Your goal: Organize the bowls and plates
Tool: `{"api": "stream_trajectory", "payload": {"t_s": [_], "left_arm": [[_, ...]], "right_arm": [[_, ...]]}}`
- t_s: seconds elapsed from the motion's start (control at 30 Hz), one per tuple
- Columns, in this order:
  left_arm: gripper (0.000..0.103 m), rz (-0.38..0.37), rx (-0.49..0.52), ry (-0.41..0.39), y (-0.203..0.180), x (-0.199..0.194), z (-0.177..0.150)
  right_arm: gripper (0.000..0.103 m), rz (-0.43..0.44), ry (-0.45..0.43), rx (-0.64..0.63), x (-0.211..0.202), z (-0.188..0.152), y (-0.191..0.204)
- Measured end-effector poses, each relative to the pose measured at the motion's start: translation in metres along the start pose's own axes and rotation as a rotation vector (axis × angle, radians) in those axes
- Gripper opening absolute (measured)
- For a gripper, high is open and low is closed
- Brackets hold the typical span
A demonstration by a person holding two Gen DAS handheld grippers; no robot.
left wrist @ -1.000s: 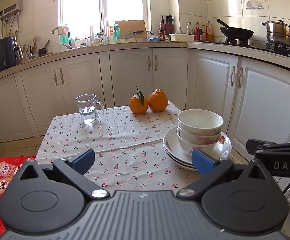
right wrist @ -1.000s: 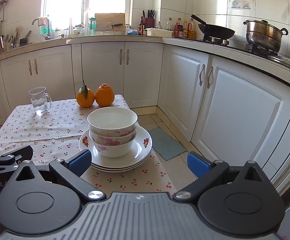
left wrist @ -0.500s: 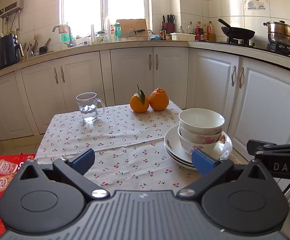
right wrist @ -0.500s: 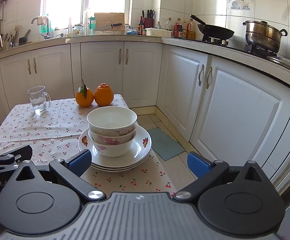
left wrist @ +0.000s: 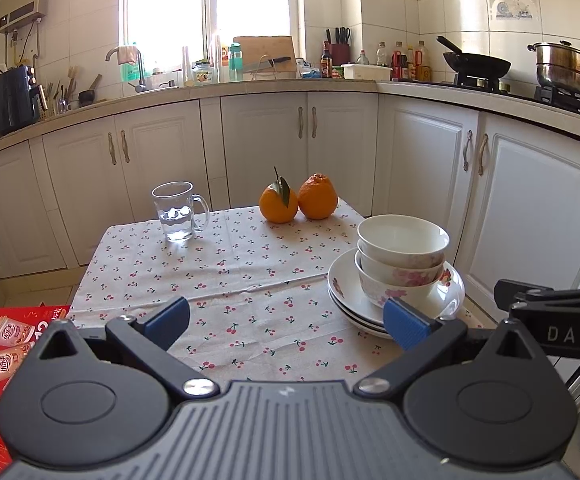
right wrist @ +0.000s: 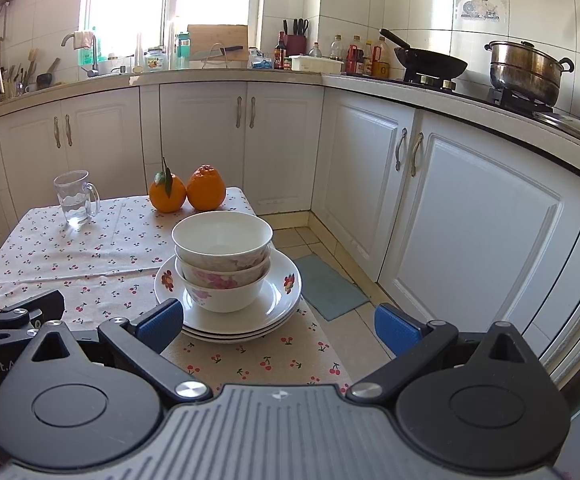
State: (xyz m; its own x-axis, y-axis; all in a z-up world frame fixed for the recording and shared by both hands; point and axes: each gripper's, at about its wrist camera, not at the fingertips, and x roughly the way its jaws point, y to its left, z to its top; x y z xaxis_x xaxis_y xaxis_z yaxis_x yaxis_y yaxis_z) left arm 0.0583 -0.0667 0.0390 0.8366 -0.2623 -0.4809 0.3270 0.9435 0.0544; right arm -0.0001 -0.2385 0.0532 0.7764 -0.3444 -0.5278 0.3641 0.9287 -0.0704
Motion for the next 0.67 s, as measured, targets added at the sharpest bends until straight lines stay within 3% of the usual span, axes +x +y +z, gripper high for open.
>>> {"api": "stream_trajectory", "payload": {"t_s": [0.67], "left_arm": [[0.102,-0.002,-0.004,0.004,-0.0002,0.0017,0.0002]], "right_arm": [[0.103,-0.001,0.000,-0.001,0.0001,-0.0003,-0.0001]]}}
